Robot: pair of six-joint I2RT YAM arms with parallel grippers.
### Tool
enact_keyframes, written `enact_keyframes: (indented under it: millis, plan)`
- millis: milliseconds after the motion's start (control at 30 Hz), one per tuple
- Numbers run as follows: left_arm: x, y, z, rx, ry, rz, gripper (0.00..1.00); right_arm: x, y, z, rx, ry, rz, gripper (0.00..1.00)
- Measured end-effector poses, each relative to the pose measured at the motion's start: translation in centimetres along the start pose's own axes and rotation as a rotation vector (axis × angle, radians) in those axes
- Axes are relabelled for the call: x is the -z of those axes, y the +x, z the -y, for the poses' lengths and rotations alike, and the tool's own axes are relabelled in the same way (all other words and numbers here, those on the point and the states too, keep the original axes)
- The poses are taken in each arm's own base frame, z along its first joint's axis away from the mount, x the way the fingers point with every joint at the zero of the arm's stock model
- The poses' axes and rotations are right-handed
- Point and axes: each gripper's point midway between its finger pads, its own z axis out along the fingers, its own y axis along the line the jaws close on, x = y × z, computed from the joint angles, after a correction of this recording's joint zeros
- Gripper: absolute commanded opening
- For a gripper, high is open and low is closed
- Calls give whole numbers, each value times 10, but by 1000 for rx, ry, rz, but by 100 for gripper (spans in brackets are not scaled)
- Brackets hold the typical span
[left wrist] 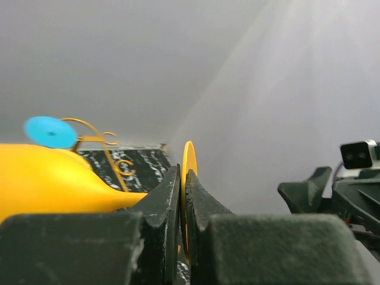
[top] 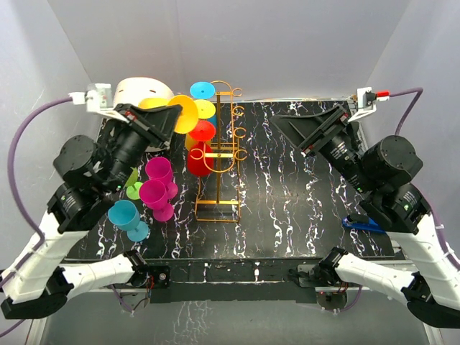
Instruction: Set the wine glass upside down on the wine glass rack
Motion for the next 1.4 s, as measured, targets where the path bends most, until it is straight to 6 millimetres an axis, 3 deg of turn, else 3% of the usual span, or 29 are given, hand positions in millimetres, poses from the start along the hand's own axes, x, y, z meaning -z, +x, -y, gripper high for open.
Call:
enact_keyframes:
  millis: [233, 433, 600, 967, 1400]
  plan:
    - [35, -13, -44, -40, -184, 54, 0, -2, 18, 44, 14, 135, -6, 63]
    - [53, 26, -73, 54, -279, -20, 0, 4, 36, 88, 15, 272, -10, 62]
    - [54, 70, -93, 116, -346, -101, 0, 9, 32, 92, 9, 291, 11, 61]
    - [35, 116, -102, 206, -395, -173, 0, 16, 26, 99, 4, 335, 43, 57]
    - [21, 123, -95, 230, -354, -162, 0, 14, 27, 104, 1, 360, 47, 57]
